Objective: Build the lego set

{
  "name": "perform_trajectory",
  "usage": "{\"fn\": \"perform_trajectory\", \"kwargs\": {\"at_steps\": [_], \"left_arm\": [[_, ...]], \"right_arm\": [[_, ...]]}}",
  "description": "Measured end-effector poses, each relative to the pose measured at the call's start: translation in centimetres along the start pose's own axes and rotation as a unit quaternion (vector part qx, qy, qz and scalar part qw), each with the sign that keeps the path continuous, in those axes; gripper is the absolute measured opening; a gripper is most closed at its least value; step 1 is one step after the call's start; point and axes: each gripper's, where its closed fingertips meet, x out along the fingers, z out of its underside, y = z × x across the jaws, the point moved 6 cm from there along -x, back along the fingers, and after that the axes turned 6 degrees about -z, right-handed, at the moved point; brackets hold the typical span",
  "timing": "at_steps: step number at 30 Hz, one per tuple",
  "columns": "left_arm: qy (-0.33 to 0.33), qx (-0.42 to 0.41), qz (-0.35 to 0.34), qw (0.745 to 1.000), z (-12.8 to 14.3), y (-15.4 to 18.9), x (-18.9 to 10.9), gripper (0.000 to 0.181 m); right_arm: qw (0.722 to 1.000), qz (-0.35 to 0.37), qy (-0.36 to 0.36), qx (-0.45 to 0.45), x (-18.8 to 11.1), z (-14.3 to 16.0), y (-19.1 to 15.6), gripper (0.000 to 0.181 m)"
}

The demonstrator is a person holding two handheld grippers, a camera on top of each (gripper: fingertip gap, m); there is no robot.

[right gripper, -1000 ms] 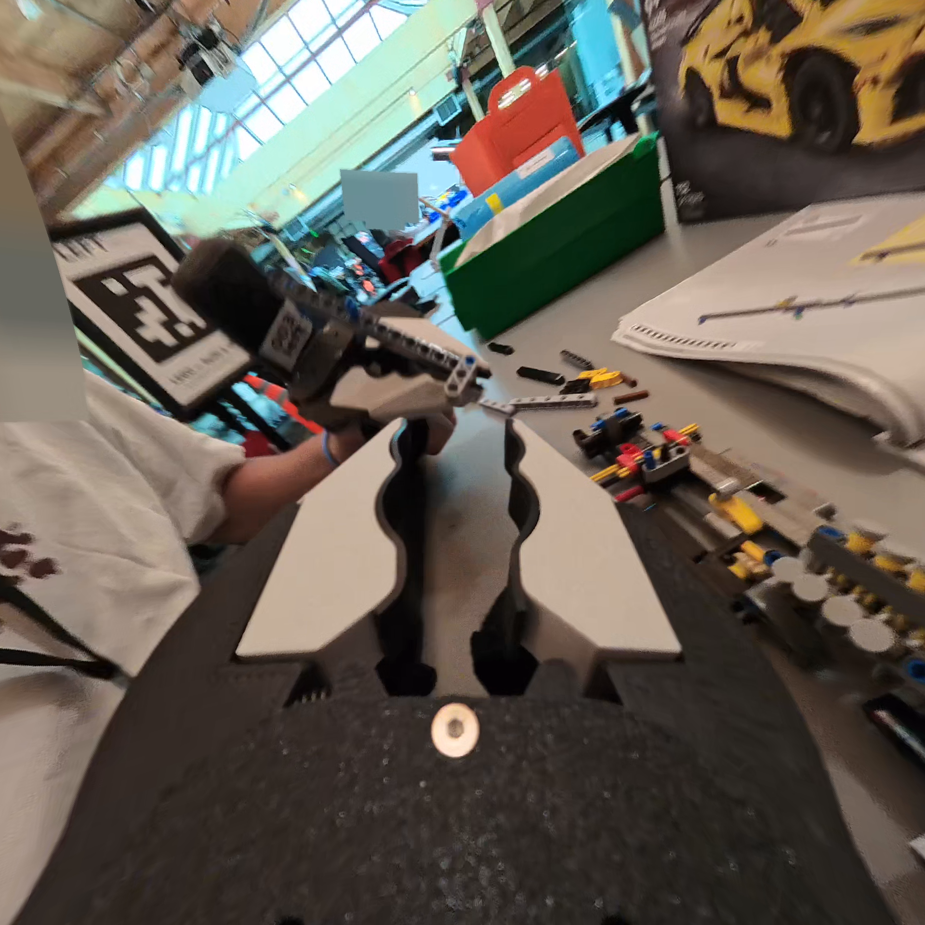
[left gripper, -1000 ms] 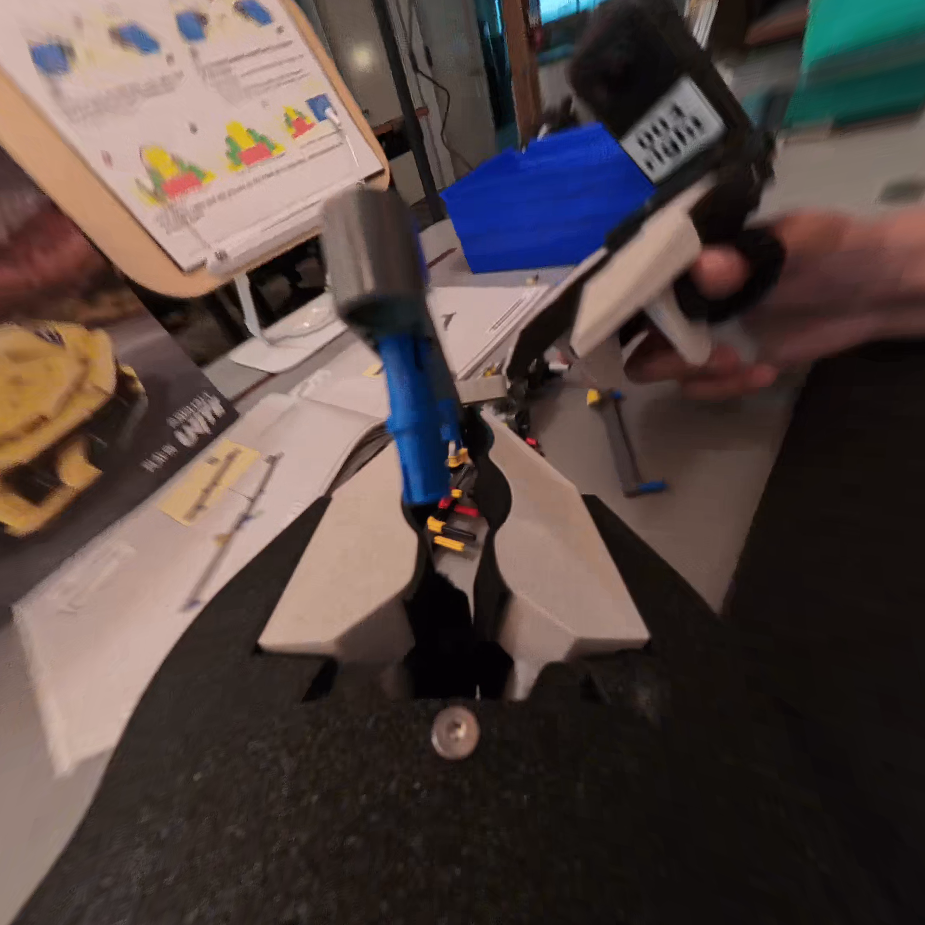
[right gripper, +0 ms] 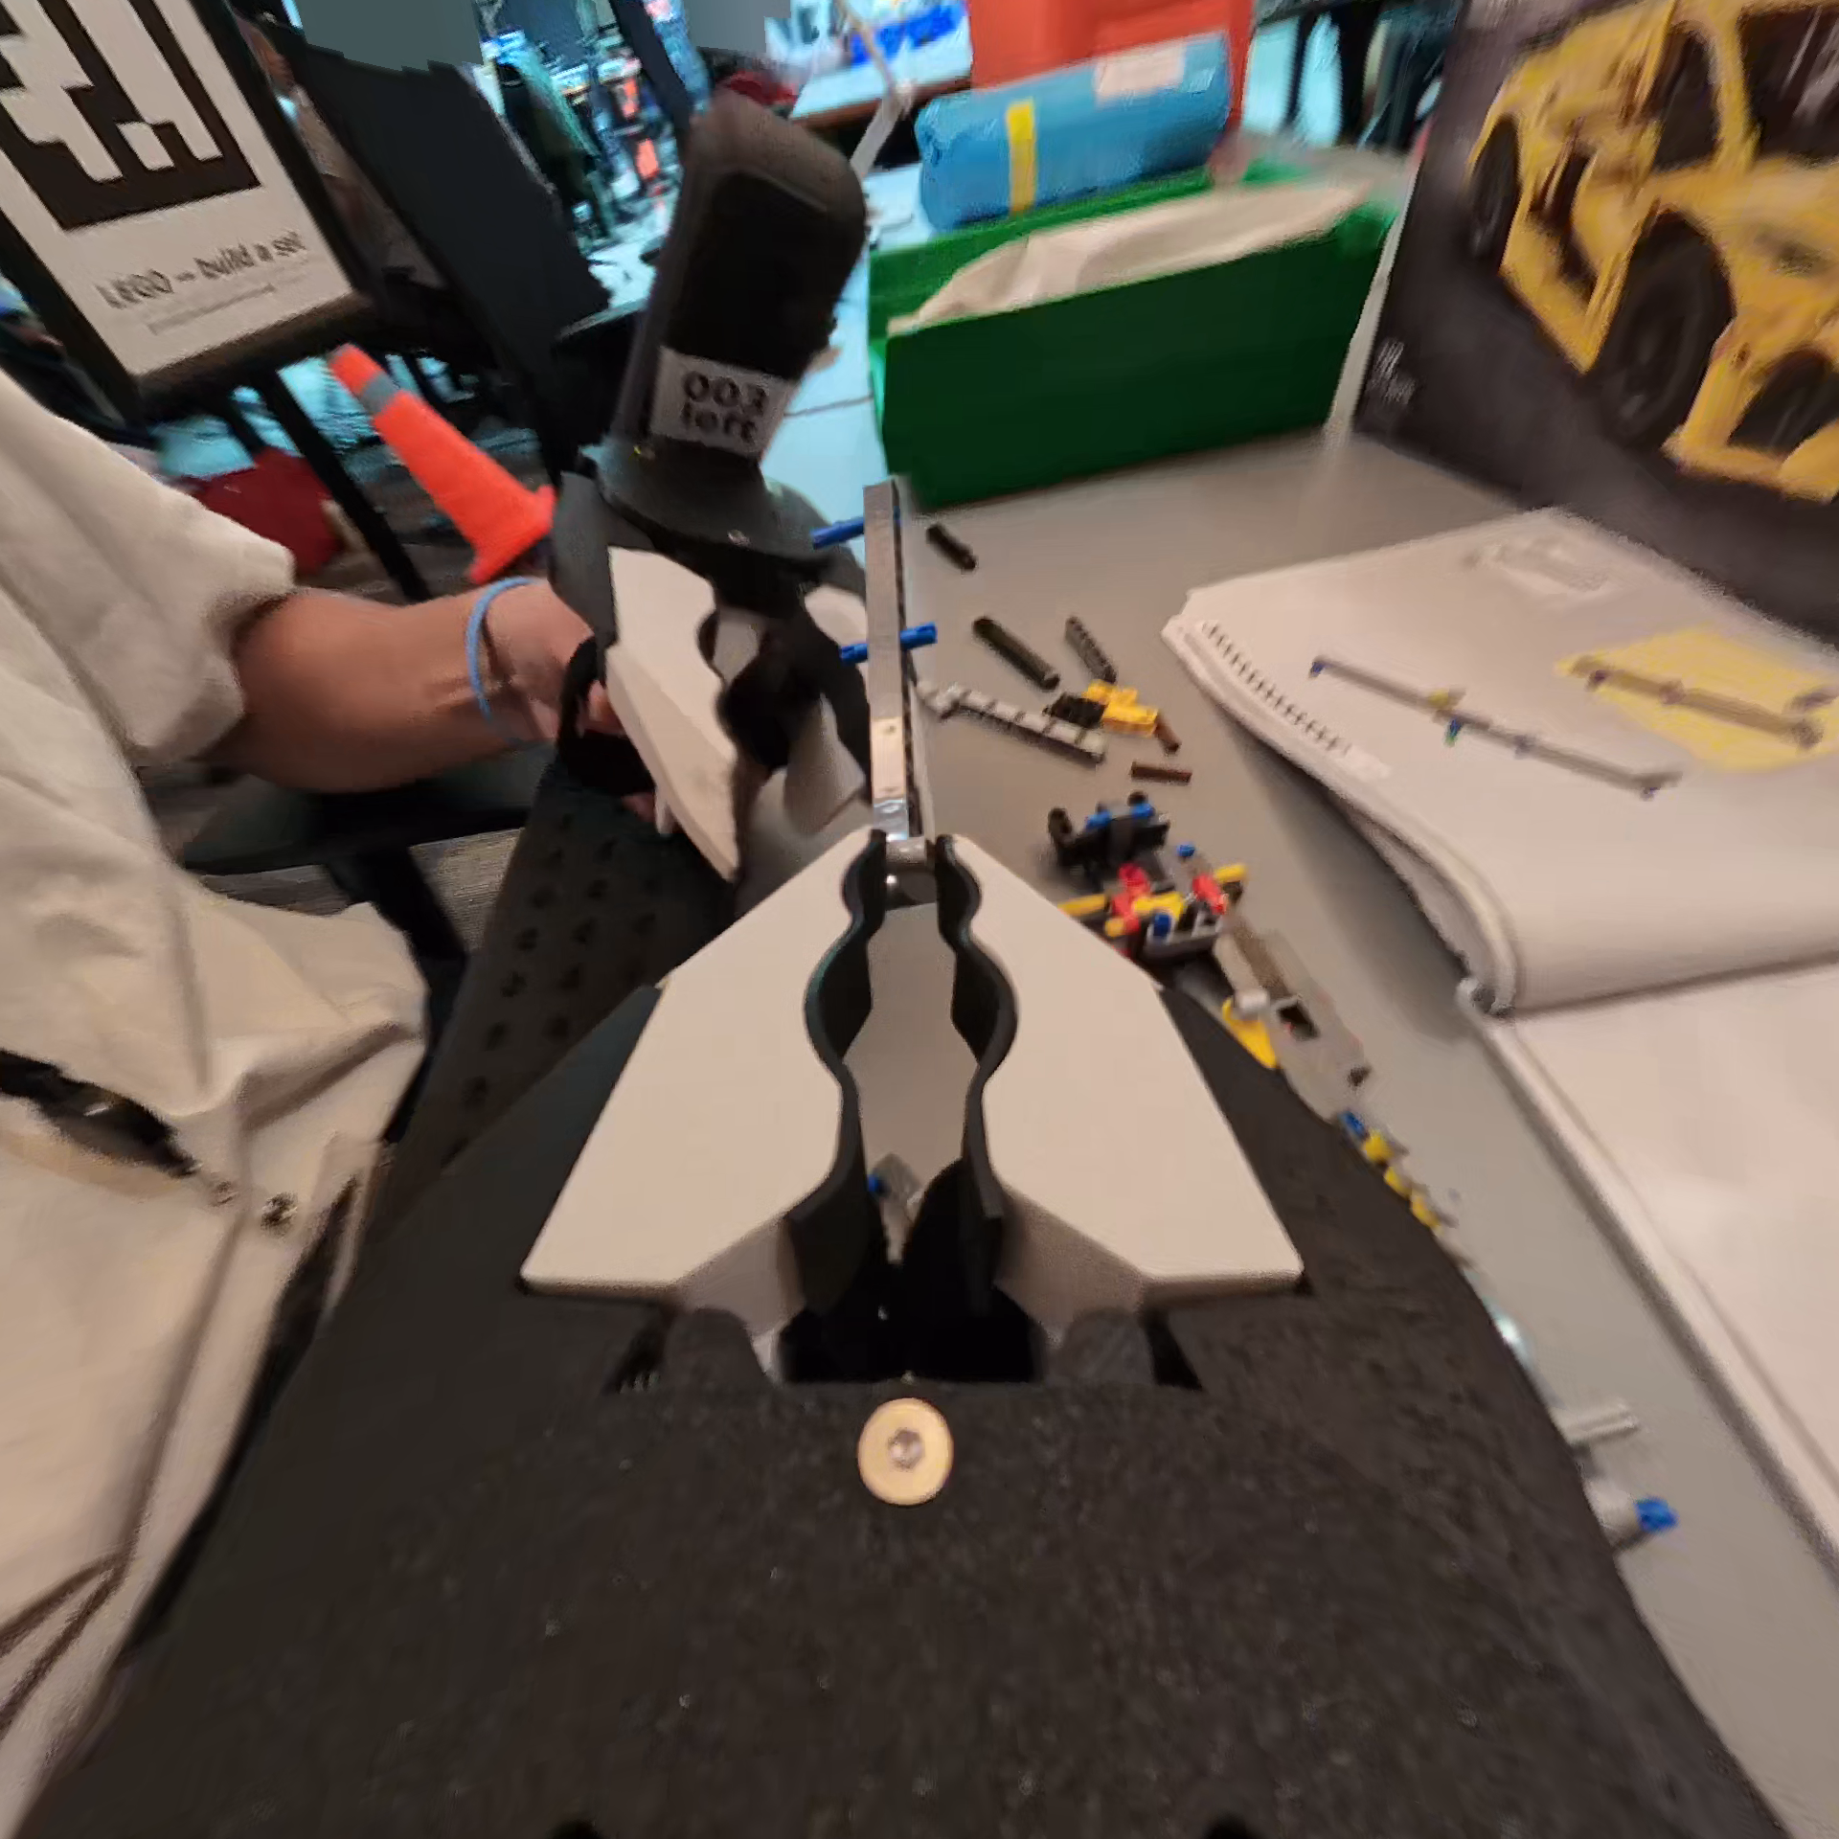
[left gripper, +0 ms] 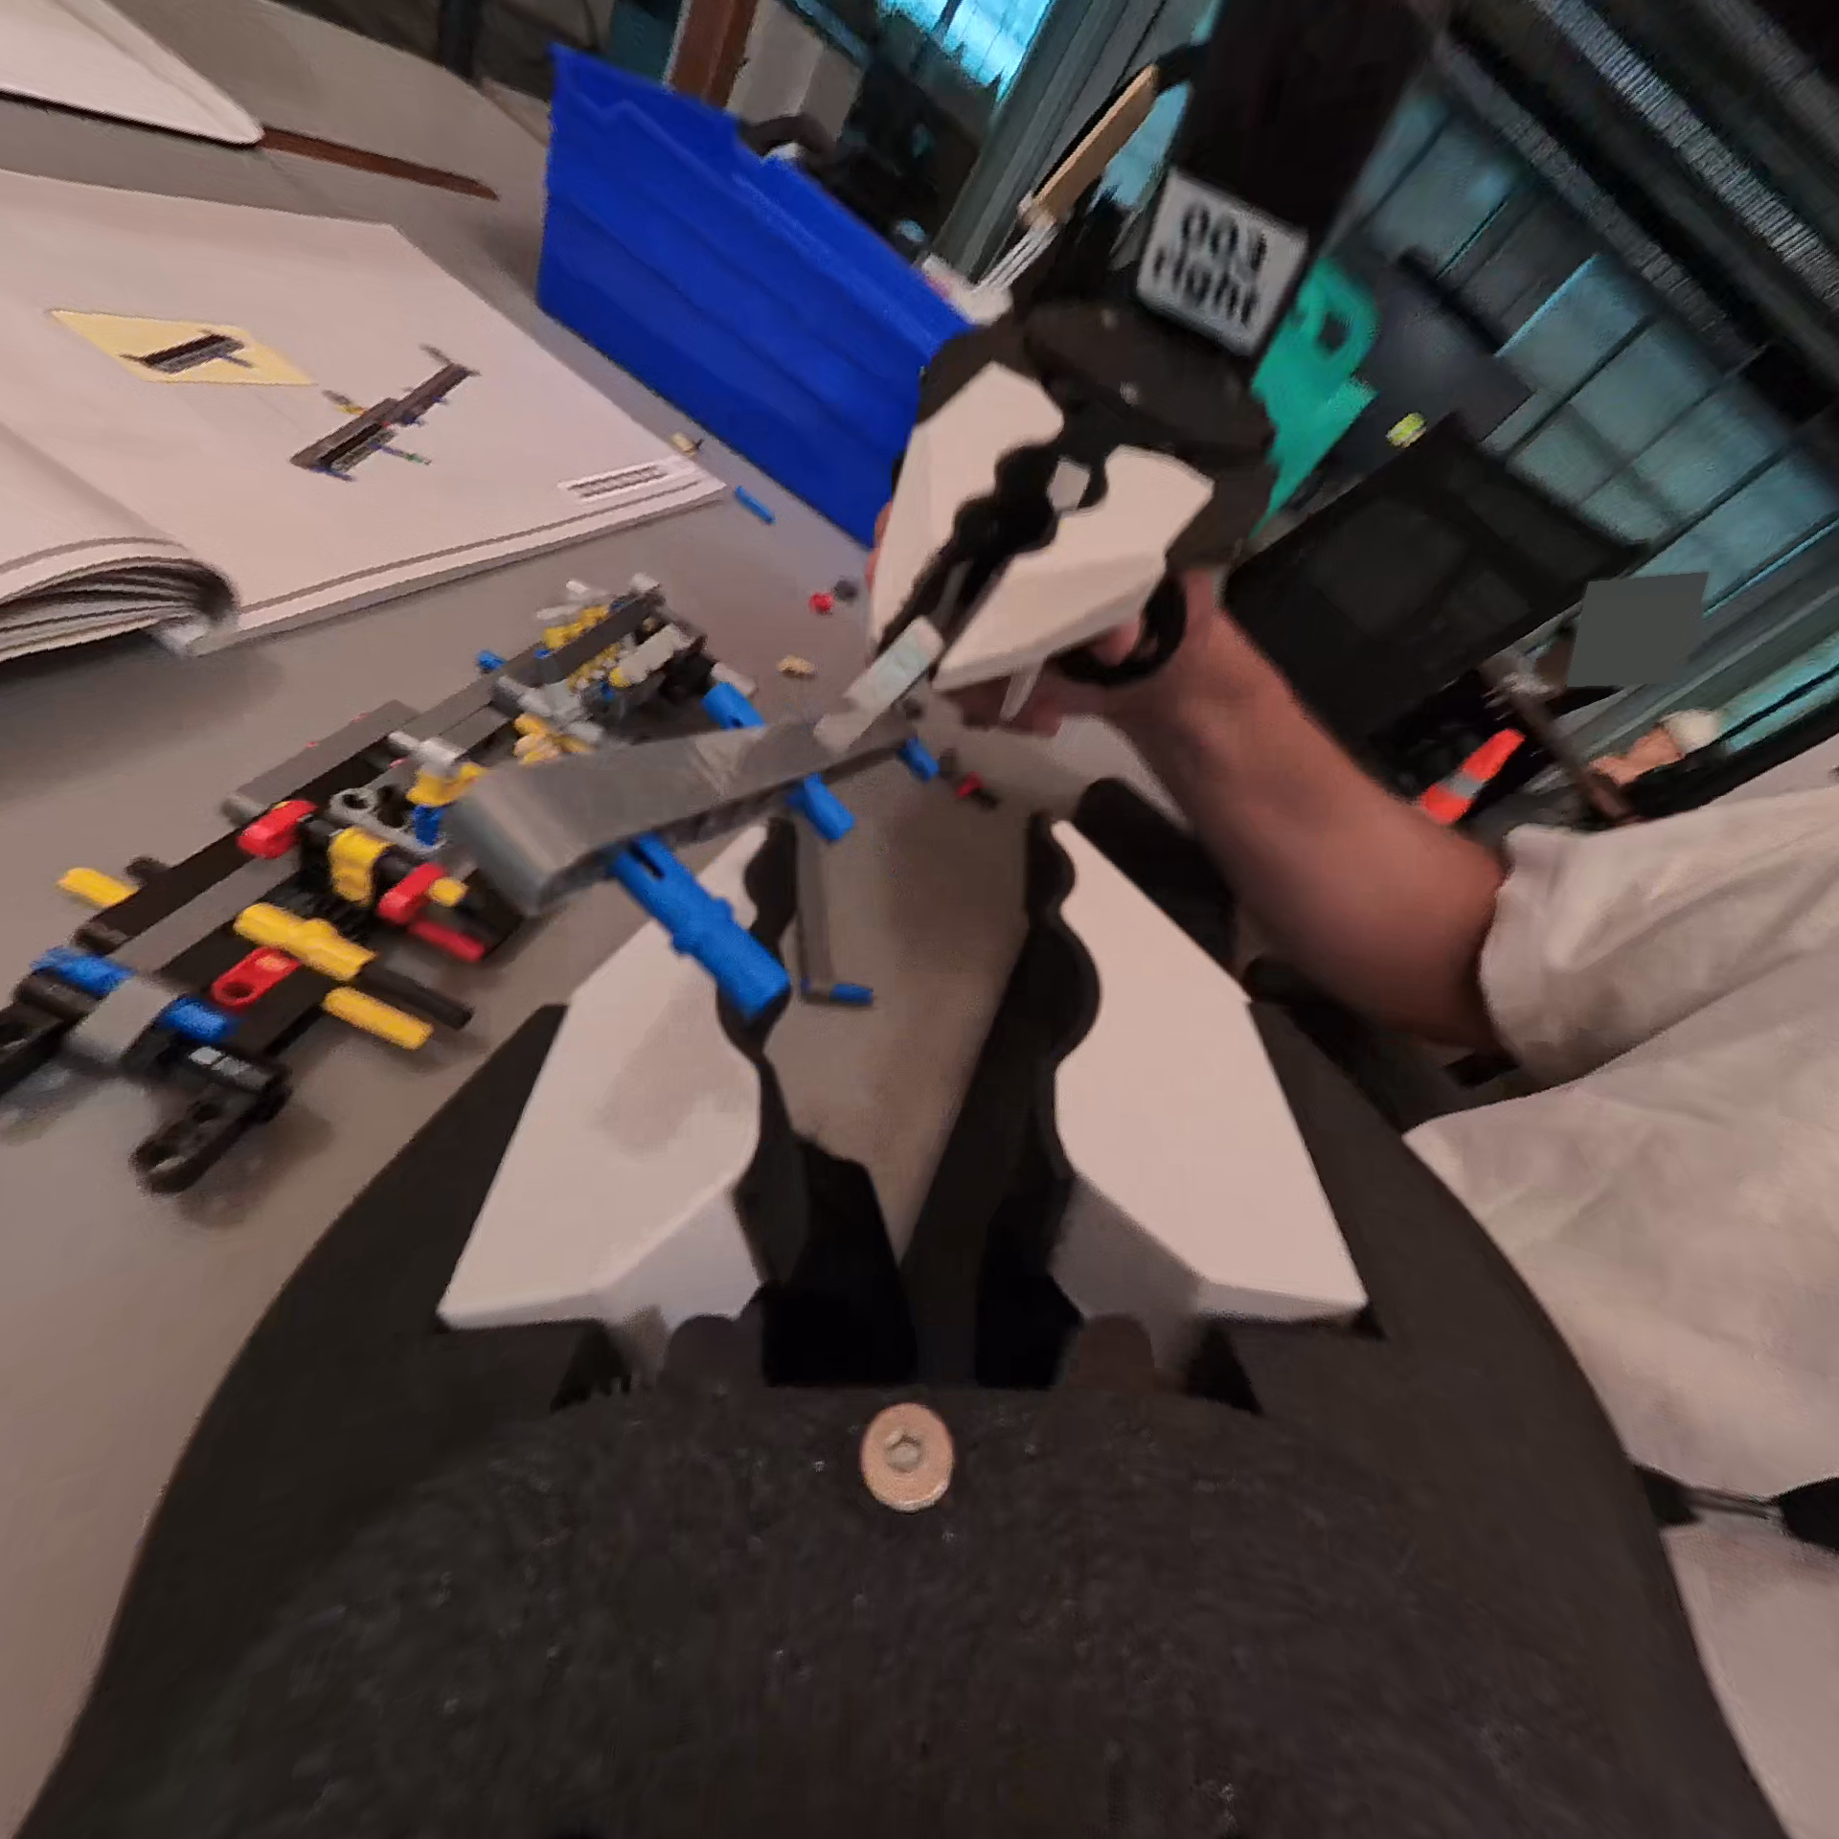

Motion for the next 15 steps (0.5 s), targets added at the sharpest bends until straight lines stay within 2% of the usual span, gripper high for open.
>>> {"fn": "perform_trajectory", "kwargs": {"at_steps": [3,7,12,15], "left_arm": [[-0.029,0.047,-0.062,0.997,0.8,-0.8,-1.5,0.052],[-0.059,0.102,-0.142,0.983,1.5,-2.6,-4.0,0.052],[-0.075,0.120,-0.163,0.976,1.5,-4.1,-5.5,0.048],[-0.061,0.133,-0.158,0.976,0.9,-4.5,-5.6,0.045]], "right_arm": [[0.993,-0.071,-0.054,0.081,-0.9,1.4,1.5,0.008],[0.977,-0.102,-0.157,0.107,-0.9,3.5,3.2,0.008],[0.948,-0.127,-0.270,0.109,0.3,5.0,4.2,0.008],[0.928,-0.130,-0.337,0.093,0.8,6.0,4.6,0.008]]}}
